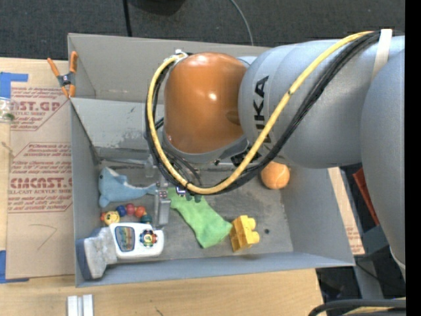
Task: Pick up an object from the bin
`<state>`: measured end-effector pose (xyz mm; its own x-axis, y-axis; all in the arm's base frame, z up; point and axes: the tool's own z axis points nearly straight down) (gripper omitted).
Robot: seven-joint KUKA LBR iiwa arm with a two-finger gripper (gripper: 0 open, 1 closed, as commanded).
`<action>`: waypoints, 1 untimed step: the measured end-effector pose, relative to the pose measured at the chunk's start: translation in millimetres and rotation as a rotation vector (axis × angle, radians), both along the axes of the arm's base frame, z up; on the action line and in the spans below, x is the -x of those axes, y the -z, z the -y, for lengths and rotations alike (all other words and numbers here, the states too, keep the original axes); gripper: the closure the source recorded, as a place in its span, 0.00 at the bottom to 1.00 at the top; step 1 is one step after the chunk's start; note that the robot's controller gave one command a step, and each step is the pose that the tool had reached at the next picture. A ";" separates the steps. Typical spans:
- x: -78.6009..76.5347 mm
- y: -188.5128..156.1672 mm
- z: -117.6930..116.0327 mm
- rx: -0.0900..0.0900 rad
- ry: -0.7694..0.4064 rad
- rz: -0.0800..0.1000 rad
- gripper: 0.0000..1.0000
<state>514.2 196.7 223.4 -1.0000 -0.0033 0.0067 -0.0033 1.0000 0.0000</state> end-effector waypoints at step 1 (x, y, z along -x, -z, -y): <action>-1.8 -4.4 0.9 -0.001 0.002 0.008 0.00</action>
Offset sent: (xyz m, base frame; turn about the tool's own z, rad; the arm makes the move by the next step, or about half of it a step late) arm 0.0441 -0.0836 -0.1110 0.0338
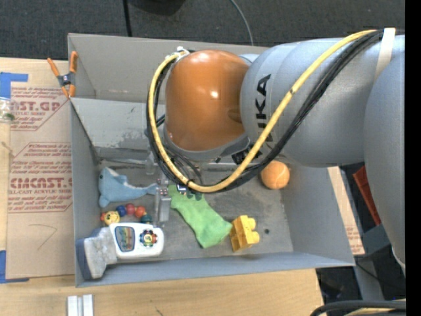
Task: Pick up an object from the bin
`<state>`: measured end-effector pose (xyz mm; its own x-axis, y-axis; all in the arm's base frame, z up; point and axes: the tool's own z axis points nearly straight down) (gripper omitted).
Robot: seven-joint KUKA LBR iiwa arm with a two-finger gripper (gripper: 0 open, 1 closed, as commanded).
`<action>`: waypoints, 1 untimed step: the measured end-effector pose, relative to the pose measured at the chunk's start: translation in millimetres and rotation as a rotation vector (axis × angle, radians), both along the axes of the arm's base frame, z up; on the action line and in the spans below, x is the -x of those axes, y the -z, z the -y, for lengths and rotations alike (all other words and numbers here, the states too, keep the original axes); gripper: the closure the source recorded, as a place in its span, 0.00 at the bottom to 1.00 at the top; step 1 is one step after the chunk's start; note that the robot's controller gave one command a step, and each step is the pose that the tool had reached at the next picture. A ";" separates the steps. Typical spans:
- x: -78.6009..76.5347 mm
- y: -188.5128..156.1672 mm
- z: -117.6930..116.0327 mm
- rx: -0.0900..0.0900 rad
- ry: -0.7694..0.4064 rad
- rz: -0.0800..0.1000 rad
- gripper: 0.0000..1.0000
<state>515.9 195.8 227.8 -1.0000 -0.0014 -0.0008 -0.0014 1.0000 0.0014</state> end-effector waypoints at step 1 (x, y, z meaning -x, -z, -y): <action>-14.7 31.5 21.7 -0.005 0.004 0.008 0.00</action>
Offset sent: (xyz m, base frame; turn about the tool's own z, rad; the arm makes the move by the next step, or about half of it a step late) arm 0.0298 -0.0886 -0.0107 -0.0137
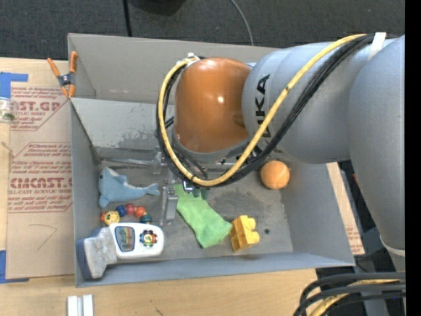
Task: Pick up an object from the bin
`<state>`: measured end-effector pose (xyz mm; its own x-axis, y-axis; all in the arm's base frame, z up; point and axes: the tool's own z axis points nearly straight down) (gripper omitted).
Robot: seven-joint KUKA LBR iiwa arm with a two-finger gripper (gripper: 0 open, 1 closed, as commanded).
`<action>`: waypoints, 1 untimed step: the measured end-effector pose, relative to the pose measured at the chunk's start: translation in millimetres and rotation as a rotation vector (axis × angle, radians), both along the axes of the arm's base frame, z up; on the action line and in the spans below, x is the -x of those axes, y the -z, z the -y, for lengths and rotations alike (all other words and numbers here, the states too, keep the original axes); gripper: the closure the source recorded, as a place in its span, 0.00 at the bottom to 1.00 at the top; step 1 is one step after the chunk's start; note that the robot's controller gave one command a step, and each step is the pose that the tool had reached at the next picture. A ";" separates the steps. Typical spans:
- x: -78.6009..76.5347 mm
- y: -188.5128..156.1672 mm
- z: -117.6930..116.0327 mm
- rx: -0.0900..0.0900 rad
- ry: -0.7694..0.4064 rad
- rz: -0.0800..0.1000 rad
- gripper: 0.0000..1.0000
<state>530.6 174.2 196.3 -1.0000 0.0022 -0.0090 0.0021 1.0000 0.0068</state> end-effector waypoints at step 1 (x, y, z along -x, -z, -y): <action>-4.5 27.1 36.6 0.009 -0.004 -0.023 0.00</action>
Offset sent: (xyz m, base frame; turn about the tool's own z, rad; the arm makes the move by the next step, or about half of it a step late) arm -0.0184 -0.0979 -0.1263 0.0292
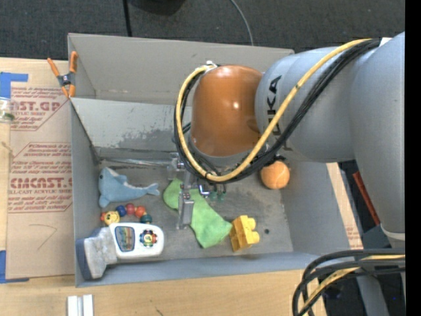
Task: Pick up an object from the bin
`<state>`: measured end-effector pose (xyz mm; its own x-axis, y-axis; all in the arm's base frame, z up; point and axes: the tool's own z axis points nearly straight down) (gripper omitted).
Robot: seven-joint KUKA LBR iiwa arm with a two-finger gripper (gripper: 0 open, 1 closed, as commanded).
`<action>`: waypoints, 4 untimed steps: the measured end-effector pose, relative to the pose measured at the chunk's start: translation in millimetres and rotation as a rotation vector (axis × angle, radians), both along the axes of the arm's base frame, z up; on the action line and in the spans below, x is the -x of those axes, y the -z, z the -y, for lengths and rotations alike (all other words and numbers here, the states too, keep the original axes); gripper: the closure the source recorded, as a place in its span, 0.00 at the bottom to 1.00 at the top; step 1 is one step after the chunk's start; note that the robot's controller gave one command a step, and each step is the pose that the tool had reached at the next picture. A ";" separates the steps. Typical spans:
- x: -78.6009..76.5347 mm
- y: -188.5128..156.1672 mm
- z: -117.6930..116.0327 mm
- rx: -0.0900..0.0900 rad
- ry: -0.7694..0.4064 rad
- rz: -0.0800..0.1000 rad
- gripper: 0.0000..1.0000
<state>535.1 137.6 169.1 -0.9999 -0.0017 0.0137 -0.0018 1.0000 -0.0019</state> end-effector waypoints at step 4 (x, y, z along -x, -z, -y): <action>-27.2 99.1 62.5 -0.003 0.107 0.008 1.00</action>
Offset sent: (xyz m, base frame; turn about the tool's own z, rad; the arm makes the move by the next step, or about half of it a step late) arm 0.0338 -0.0496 -0.0537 0.2664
